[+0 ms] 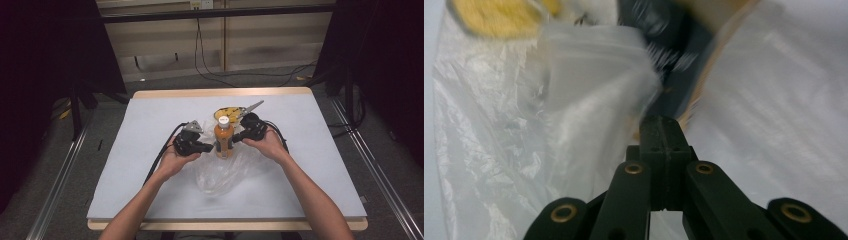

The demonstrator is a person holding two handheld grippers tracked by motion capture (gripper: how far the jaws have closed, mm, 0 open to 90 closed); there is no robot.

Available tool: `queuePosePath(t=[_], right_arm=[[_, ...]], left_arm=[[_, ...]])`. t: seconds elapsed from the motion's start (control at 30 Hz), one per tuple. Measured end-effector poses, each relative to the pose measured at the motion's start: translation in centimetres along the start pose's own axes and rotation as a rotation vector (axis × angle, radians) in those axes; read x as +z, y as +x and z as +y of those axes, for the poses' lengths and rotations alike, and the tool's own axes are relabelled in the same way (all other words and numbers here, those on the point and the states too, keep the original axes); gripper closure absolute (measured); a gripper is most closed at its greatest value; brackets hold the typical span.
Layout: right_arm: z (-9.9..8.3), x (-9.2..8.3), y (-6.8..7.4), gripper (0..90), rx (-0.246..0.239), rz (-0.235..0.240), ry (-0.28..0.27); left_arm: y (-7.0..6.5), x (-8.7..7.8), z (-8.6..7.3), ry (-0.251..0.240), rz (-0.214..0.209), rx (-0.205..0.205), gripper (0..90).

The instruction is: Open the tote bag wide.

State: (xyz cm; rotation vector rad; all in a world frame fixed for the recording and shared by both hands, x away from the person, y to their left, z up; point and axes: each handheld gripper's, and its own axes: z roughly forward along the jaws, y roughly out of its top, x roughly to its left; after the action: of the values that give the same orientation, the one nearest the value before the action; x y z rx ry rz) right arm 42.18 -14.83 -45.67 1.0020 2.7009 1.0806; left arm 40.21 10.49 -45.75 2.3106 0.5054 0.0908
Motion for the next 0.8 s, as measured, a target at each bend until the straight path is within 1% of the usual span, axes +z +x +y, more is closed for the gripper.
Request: queuePosePath(t=[0.03, 0.07, 0.1, 0.13, 0.17, 0.2, 0.23, 0.27, 0.3, 0.33, 0.4, 0.43, 0.5, 0.53, 0.57, 0.6, 0.67, 0.7, 0.73, 0.77, 0.8], right_arm=[[-0.4, 0.3, -0.1, 90.0, 0.003, -0.004, 0.012], [-0.8, 0.5, -0.2, 90.0, 0.008, -0.008, 0.027], [-1.2, 0.5, -0.2, 90.0, 0.014, -0.019, 0.042], [-1.7, 0.5, -0.4, 90.0, 0.012, -0.020, 0.044], [-2.1, 0.4, -0.5, 90.0, 0.013, -0.023, 0.045], [-2.7, 0.2, -0.7, 90.0, 0.026, -0.016, 0.023], [-3.0, 0.0, -0.8, 90.0, 0.033, -0.014, 0.014], [-3.3, -0.2, -0.9, 90.0, 0.039, -0.013, 0.006], [-3.7, -0.4, -1.1, 90.0, 0.038, -0.023, -0.001], [-3.8, -0.6, -1.1, 90.0, 0.043, -0.024, -0.004], [-4.3, -0.9, -1.3, 90.0, 0.056, -0.031, -0.016], [-4.5, -1.1, -1.4, 90.0, 0.063, -0.032, -0.019], [-4.8, -1.4, -1.6, 90.0, 0.068, -0.046, -0.019], [-5.0, -1.6, -1.6, 90.0, 0.066, -0.057, -0.016], [-5.1, -1.9, -1.7, 90.0, 0.060, -0.072, -0.009], [-5.3, -2.2, -1.8, 90.0, 0.065, -0.082, -0.004], [-5.7, -2.6, -2.0, 90.0, 0.080, -0.087, -0.006], [-5.8, -2.7, -2.1, 90.0, 0.087, -0.088, -0.006], [-5.8, -2.6, -2.2, 90.0, 0.090, -0.085, -0.005], [-5.7, -2.5, -2.1, 90.0, 0.092, -0.088, -0.008], [-5.5, -2.3, -2.1, 90.0, 0.089, -0.096, -0.009]], left_arm=[[0.3, 0.4, -0.3, 0.006, 0.007, -0.019, 90.0], [0.5, 0.7, -0.8, 0.018, 0.010, -0.029, 90.0], [0.6, 0.8, -1.1, 0.052, 0.033, -0.019, 90.0], [0.7, 0.8, -1.6, 0.066, 0.047, -0.017, 90.0], [0.9, 0.5, -2.1, 0.045, 0.044, -0.037, 90.0], [1.0, 0.2, -2.4, 0.043, 0.048, -0.044, 90.0], [1.2, -0.2, -2.7, 0.042, 0.068, -0.051, 90.0], [1.7, -0.5, -3.2, 0.031, 0.077, -0.062, 90.0], [1.8, -0.7, -3.4, 0.031, 0.080, -0.080, 90.0], [2.0, -1.1, -3.6, 0.039, 0.088, -0.081, 90.0], [2.1, -1.4, -4.3, 0.012, 0.092, -0.099, 90.0], [2.1, -1.6, -4.5, 0.008, 0.094, -0.103, 90.0], [2.1, -2.0, -4.7, 0.024, 0.115, -0.097, 90.0], [2.1, -2.2, -4.9, 0.017, 0.113, -0.105, 90.0], [2.3, -2.5, -5.1, 0.029, 0.114, -0.108, 90.0], [2.5, -2.8, -5.5, 0.018, 0.101, -0.116, 90.0], [2.7, -3.0, -6.0, -0.004, 0.100, -0.140, 90.0], [2.8, -3.0, -6.0, -0.011, 0.095, -0.145, 90.0], [2.7, -2.8, -5.9, -0.013, 0.101, -0.140, 90.0], [2.7, -2.7, -5.7, -0.005, 0.103, -0.137, 90.0], [2.7, -2.5, -5.5, -0.008, 0.096, -0.140, 90.0]])
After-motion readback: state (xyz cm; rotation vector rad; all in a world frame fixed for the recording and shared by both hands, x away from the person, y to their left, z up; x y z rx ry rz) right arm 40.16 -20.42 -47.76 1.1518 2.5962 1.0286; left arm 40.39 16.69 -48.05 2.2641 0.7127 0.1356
